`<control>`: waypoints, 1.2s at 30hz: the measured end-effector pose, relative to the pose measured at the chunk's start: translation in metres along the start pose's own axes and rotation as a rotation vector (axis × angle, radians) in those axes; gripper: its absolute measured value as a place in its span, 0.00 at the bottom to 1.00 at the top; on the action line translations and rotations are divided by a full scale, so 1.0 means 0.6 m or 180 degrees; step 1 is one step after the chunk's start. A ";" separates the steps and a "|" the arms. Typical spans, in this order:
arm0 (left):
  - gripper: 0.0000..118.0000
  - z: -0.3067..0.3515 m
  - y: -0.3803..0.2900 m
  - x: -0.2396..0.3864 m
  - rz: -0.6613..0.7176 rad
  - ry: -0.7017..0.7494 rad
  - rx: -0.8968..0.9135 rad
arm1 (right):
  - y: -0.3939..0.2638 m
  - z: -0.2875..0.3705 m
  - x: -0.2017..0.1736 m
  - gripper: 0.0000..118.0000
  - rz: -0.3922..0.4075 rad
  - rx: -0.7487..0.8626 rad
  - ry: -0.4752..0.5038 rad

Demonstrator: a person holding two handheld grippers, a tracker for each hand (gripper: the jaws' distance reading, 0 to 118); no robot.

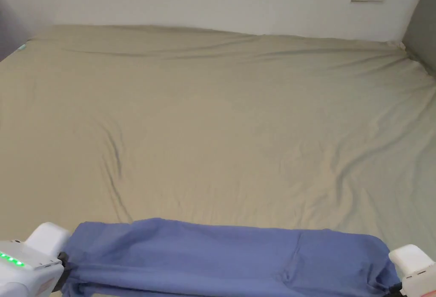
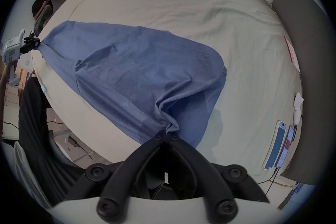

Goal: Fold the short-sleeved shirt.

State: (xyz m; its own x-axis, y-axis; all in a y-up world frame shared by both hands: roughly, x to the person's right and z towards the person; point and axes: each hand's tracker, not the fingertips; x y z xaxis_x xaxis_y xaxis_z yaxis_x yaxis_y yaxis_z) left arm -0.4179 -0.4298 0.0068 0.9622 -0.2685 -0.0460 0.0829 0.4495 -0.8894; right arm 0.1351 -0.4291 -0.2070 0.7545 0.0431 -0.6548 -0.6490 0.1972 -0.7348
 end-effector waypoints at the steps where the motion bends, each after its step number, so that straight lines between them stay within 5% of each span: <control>1: 0.03 -0.007 -0.005 0.002 -0.0043 -0.0022 -0.0047 | 0.000 -0.004 -0.003 0.02 0.0015 -0.0029 -0.0017; 22: 0.03 -0.088 -0.008 0.004 -0.0205 -0.0261 -0.0378 | 0.018 -0.090 0.015 0.08 0.0043 -0.0310 -0.0037; 24: 0.13 -0.083 -0.014 0.012 -0.0279 -0.0127 -0.0218 | 0.022 -0.072 0.016 0.22 -0.0031 -0.0262 -0.0069; 27: 0.95 -0.054 -0.002 0.004 -0.0119 0.0169 0.0099 | 0.029 -0.015 0.010 0.84 -0.0219 0.0214 -0.0264; 29: 0.93 -0.007 0.024 -0.010 0.0149 -0.0096 0.0613 | 0.045 0.040 0.003 0.88 -0.0331 0.0584 -0.0435; 32: 0.93 0.062 0.069 -0.019 0.0684 0.0332 0.1031 | 0.067 0.126 -0.015 0.88 -0.0512 0.1286 -0.0616; 36: 0.93 0.181 0.123 -0.023 0.1113 0.0198 0.1852 | 0.082 0.233 -0.070 0.88 -0.0622 0.2481 -0.0747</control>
State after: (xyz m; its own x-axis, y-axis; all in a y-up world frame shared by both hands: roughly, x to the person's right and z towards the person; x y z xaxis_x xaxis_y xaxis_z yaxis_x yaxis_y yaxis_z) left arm -0.3972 -0.3006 -0.0087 0.9425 -0.0649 -0.3279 -0.0874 0.8991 -0.4290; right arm 0.0854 -0.2841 -0.1907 0.9031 0.1236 -0.4112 -0.3162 0.8394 -0.4420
